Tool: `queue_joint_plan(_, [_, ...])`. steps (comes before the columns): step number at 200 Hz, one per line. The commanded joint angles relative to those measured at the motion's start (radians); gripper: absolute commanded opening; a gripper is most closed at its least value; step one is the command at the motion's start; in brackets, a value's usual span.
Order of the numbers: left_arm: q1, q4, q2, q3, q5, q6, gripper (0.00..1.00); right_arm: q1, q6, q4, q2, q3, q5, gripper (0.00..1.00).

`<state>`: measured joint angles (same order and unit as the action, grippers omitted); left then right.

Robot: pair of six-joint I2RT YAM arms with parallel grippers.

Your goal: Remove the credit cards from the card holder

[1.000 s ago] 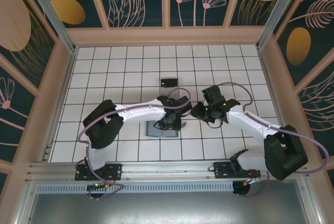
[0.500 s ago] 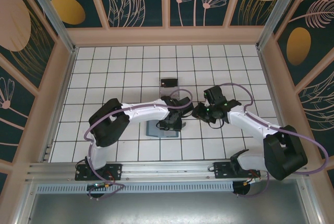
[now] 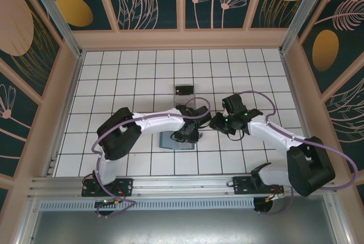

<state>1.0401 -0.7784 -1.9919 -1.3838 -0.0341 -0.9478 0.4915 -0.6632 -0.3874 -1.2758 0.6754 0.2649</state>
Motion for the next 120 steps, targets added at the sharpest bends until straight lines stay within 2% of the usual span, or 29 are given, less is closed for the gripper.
queue_joint_plan(1, [0.002,-0.028,-0.016,0.037,-0.010,0.003,0.32,-0.007,0.005,0.012,0.021,-0.008,0.015,0.25])
queue_joint_plan(53, [-0.002,-0.058,0.047,0.028,-0.072,-0.002,0.23,-0.004,0.000,-0.002,0.022,0.010,0.011,0.25])
queue_joint_plan(120, [-0.011,-0.084,0.107,0.043,-0.121,0.003,0.26,0.025,-0.022,-0.010,0.001,0.046,0.004,0.24])
